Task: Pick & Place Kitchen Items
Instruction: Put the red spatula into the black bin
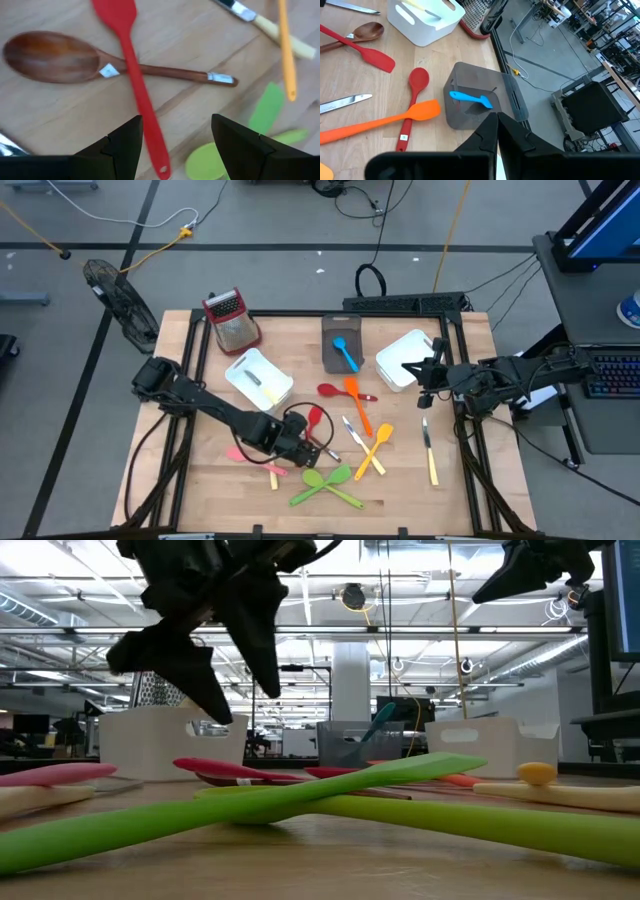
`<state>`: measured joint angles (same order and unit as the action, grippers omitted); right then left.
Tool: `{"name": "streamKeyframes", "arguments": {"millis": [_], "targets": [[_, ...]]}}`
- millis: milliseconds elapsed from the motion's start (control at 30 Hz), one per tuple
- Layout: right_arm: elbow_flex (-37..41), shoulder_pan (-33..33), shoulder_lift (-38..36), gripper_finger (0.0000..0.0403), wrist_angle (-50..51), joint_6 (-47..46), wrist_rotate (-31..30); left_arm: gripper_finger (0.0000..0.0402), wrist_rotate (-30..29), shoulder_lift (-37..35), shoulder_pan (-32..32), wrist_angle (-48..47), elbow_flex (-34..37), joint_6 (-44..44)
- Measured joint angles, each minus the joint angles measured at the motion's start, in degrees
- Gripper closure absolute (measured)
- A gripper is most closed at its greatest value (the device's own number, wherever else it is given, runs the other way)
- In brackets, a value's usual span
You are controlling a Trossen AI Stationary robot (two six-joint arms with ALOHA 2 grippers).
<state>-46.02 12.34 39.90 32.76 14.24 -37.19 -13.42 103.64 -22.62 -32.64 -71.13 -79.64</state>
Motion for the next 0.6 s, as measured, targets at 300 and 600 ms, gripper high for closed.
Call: {"name": "streamKeyframes", "arguments": {"millis": [300,600], "targets": [[0.0,0.0,0.0,0.0399,0.0,0.0,0.0,0.0163,1.4,1.5,0.1,-0.7,0.0,0.9],[0.0,0.0,0.0,0.0398,-0.4,0.0,0.0,0.0163,1.5,2.7,0.8,-0.1,0.0,0.0]]}}
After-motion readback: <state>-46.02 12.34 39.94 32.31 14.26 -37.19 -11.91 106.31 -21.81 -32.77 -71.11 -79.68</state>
